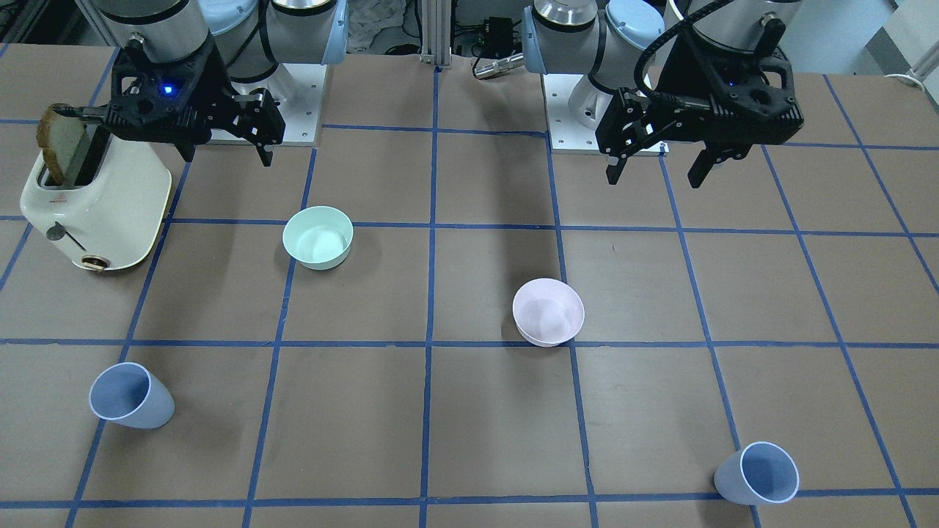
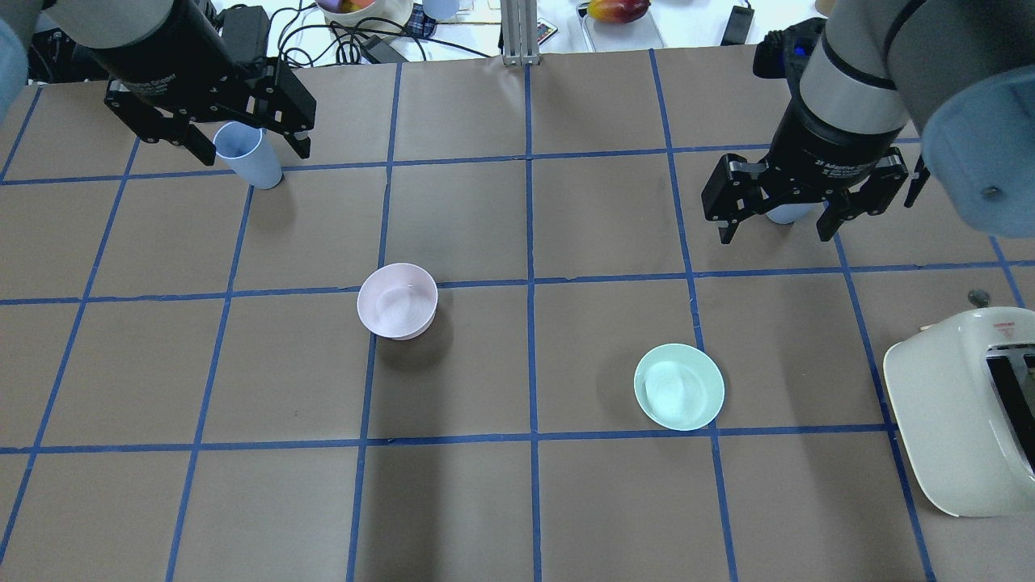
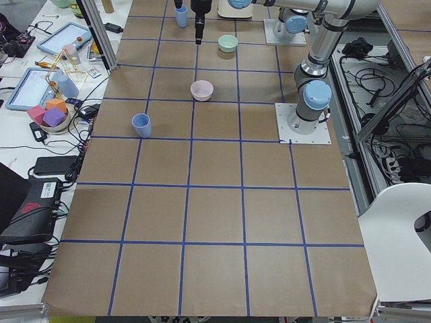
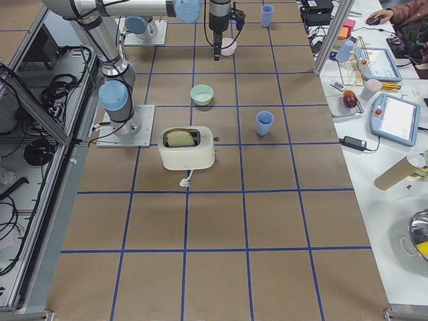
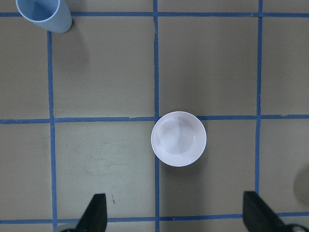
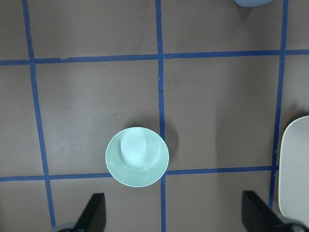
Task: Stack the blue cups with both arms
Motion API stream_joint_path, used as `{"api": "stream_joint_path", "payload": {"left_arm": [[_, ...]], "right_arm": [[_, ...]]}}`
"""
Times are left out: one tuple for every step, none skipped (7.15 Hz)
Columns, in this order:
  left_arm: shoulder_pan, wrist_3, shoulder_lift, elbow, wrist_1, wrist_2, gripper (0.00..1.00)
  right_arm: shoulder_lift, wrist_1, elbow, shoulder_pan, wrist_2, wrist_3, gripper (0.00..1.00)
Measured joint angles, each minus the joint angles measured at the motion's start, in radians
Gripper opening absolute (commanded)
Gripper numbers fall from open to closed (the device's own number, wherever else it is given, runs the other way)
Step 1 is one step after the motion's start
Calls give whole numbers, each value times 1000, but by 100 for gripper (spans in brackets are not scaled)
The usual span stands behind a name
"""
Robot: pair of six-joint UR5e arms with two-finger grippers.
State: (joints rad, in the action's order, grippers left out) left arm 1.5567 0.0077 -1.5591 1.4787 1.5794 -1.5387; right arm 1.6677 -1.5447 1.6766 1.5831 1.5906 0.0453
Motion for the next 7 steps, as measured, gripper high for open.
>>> {"api": "stream_joint_path", "payload": {"left_arm": [[0,0,1,0,6,-1,100],[0,0,2,-1,10,-1,100],[0,0,2,-1,12,-2,100],[0,0,3,-1,14,-2,100],[0,0,3,-1,14,-3,100],[-1,0,4,-1,14,-3,100],[-1,0,5,-1,14,-3,100]], "right_arm": [[1,0,0,0,1,6,100],[0,-2,0,0,1,4,100],[-9,-3,-2,-3,-1,-5,100],[-25,-5,-9,-13,-2,-33,100],[-44,-13,-24,-41,-2,-98,100],[-80,-27,-47,-99,-2,-185,100],[-140,-56,-86,-168,-3,-271,100]]}}
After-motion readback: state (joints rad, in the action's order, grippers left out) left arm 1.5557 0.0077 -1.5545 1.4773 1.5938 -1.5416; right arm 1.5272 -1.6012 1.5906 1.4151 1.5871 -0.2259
